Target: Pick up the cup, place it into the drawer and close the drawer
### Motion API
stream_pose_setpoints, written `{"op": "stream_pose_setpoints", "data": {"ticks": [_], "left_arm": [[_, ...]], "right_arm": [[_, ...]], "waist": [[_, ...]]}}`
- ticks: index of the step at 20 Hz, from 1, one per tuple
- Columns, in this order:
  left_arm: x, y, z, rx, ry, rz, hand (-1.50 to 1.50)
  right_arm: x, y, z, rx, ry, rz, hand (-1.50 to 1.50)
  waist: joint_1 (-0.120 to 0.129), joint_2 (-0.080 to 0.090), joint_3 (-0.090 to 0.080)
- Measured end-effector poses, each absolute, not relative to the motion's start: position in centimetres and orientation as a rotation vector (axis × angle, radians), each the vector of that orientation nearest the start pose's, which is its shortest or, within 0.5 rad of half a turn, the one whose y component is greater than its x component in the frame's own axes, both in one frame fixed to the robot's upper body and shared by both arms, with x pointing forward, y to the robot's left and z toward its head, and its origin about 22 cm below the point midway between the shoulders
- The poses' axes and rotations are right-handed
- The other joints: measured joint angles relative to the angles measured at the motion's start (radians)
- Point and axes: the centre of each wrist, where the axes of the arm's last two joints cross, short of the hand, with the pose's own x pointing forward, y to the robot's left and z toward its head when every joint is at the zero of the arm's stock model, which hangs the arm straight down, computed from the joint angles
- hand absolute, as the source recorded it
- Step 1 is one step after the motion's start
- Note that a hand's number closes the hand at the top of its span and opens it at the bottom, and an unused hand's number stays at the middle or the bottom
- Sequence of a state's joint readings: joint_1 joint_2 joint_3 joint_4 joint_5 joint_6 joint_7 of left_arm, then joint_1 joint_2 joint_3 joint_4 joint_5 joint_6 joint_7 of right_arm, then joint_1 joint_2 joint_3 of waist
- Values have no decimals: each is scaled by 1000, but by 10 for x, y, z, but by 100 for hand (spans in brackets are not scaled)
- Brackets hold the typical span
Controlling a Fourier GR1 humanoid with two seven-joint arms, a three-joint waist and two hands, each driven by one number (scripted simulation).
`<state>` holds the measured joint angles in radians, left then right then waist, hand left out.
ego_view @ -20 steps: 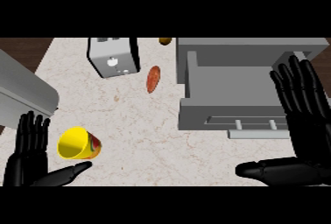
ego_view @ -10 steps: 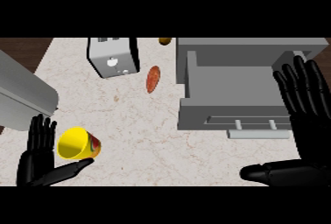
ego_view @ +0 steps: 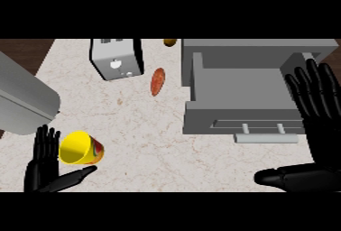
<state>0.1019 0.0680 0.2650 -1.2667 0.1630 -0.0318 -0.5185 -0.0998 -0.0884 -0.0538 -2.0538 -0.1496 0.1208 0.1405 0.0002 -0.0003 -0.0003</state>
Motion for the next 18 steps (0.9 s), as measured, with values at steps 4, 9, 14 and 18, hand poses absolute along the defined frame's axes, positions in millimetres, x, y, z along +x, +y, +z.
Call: {"op": "stream_pose_setpoints", "data": {"ticks": [4,9,14,18], "left_arm": [[189,317,-96,248,-1705,320,-150],[190,325,-109,253,-1699,321,-150],[187,333,-121,237,-1696,311,-150],[193,330,-129,216,-1707,309,-150]], "right_arm": [[224,-240,143,153,-1999,136,-150],[224,-236,143,158,-1999,139,-150],[226,-236,147,153,-2001,145,-150],[228,-232,146,157,-2006,131,-150]], "waist": [[0,0,0],[0,0,0],[0,0,0],[-1,0,0]]}}
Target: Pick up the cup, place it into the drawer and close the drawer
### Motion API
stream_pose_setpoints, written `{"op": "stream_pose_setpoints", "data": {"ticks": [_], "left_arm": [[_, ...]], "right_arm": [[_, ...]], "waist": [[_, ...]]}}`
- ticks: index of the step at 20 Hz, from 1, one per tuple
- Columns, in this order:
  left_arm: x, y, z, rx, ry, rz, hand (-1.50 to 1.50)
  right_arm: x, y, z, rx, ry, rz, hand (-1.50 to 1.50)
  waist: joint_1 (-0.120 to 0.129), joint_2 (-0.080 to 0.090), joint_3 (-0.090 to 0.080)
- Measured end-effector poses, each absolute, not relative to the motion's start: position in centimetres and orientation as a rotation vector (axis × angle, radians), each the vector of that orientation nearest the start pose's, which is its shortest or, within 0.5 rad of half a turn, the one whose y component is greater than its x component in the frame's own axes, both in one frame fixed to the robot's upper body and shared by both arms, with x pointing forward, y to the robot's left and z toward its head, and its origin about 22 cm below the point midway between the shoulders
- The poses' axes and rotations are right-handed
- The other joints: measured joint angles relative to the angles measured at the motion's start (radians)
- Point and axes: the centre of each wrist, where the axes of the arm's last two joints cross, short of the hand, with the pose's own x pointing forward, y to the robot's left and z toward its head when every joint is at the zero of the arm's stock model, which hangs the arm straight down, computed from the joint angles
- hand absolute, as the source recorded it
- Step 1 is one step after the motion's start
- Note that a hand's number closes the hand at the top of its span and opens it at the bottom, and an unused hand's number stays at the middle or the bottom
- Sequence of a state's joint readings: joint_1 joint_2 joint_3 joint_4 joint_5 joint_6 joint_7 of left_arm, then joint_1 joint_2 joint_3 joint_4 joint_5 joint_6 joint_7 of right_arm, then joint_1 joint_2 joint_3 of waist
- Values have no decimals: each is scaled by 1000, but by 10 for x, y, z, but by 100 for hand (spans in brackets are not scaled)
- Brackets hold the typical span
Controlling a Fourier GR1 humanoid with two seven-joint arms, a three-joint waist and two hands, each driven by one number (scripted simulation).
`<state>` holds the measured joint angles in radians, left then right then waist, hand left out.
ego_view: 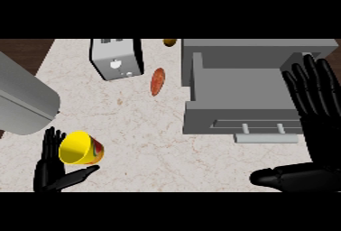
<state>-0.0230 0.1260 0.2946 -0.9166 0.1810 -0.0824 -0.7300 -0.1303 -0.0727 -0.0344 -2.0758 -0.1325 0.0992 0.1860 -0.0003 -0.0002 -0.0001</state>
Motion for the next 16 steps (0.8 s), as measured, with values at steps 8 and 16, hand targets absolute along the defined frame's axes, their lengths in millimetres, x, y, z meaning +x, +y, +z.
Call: {"op": "stream_pose_setpoints", "data": {"ticks": [8,16], "left_arm": [[204,322,-140,166,-1717,340,-150],[213,323,-146,71,-1727,378,-150]], "right_arm": [[216,-234,145,159,-2003,138,-150],[223,-238,145,159,-1999,140,-150]], "waist": [[-2,0,0],[-2,0,0]]}}
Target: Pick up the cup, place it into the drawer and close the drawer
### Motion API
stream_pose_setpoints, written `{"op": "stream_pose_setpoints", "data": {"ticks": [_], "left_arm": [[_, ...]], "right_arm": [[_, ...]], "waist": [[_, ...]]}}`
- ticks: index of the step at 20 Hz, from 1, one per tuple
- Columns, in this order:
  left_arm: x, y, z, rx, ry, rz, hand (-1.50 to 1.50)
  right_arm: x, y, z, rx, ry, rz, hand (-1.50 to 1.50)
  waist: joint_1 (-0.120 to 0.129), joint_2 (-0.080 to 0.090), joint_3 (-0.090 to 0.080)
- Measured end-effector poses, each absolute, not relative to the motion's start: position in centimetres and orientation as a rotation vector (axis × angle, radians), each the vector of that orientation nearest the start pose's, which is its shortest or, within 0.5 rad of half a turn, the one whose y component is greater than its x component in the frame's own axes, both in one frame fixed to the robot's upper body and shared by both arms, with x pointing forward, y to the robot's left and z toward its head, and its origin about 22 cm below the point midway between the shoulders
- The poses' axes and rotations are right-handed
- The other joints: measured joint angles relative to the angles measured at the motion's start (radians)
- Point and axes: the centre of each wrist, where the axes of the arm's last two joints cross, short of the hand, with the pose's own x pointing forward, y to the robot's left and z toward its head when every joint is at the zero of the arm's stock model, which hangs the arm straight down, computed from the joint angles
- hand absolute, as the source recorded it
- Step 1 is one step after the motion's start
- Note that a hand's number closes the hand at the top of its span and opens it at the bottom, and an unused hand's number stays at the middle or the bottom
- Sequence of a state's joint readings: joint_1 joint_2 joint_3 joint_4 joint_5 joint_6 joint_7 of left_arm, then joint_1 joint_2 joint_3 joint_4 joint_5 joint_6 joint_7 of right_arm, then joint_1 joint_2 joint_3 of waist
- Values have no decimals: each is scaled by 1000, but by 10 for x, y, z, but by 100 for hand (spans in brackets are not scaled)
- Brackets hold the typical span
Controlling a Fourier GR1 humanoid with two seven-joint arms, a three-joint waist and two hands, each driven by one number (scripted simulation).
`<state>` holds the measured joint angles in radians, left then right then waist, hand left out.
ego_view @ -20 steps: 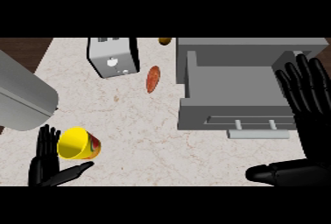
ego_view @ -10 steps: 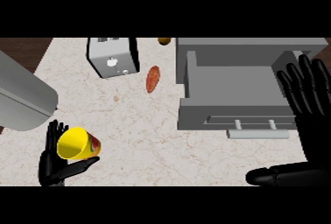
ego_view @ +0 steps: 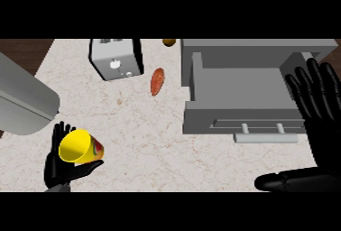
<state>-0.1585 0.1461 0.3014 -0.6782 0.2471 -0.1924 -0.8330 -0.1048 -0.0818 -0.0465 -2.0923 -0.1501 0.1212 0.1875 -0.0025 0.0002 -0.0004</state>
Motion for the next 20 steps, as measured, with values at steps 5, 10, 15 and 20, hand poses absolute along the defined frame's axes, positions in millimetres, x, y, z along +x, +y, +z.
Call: {"op": "stream_pose_setpoints", "data": {"ticks": [5,10,15,20], "left_arm": [[216,322,-152,-22,-1728,402,150],[226,319,-150,-74,-1750,408,150],[233,316,-147,-50,-1799,383,150],[237,311,-144,-32,-1841,362,150]], "right_arm": [[219,-235,141,163,-1994,139,-150],[223,-243,143,164,-1994,140,-150],[223,-245,141,165,-1995,145,-150],[220,-244,151,159,-2002,138,-150]], "waist": [[-2,1,0],[-2,1,0],[-2,0,0],[-2,0,0]]}}
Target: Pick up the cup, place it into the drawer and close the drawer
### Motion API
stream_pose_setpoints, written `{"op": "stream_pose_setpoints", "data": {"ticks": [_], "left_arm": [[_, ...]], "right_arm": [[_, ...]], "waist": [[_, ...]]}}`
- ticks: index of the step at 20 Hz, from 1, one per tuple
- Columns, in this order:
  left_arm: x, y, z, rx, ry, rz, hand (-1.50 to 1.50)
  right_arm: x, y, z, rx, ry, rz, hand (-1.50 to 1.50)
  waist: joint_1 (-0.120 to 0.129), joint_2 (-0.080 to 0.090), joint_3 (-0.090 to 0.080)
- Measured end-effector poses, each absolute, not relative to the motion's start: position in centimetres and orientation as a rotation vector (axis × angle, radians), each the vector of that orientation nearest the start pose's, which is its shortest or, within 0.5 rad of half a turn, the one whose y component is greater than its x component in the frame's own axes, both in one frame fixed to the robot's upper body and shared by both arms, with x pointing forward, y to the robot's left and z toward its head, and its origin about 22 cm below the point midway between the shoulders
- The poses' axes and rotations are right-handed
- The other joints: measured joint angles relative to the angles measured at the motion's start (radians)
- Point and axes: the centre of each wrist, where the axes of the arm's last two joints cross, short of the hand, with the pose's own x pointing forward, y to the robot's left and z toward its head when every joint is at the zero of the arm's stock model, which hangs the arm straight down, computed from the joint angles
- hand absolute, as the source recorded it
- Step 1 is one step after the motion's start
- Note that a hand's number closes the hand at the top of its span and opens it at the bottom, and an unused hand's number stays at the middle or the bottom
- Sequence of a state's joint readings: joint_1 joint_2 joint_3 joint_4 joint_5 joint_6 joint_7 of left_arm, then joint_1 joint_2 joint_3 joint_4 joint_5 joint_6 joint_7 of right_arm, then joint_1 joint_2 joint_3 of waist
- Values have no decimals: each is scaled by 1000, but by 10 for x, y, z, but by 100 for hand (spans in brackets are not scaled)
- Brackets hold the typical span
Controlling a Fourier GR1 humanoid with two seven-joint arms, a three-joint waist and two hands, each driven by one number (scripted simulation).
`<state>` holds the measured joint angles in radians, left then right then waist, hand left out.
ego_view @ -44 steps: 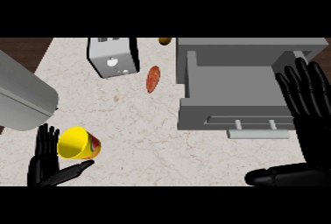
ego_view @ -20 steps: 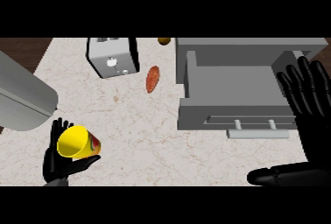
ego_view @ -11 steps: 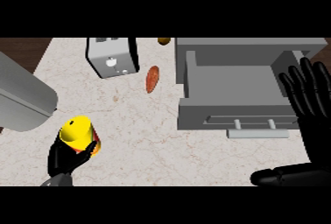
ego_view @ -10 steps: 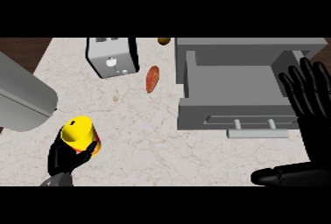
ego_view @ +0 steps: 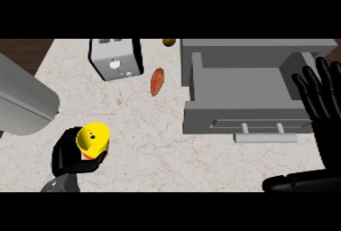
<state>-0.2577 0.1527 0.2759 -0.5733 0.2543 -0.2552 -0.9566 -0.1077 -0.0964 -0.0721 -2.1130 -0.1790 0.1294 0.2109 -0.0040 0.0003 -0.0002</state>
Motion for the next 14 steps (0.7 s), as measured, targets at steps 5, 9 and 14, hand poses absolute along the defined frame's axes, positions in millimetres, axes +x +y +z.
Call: {"op": "stream_pose_setpoints", "data": {"ticks": [5,9,14], "left_arm": [[258,297,-137,-49,-1875,323,150],[267,292,-126,-84,-1929,307,150],[285,277,-99,-180,-2008,255,150]], "right_arm": [[220,-248,147,160,-2005,151,-150],[218,-246,145,154,-2000,144,-150],[211,-245,146,143,-1986,137,-150]], "waist": [[-2,1,0],[2,-1,0],[8,-4,1]]}}
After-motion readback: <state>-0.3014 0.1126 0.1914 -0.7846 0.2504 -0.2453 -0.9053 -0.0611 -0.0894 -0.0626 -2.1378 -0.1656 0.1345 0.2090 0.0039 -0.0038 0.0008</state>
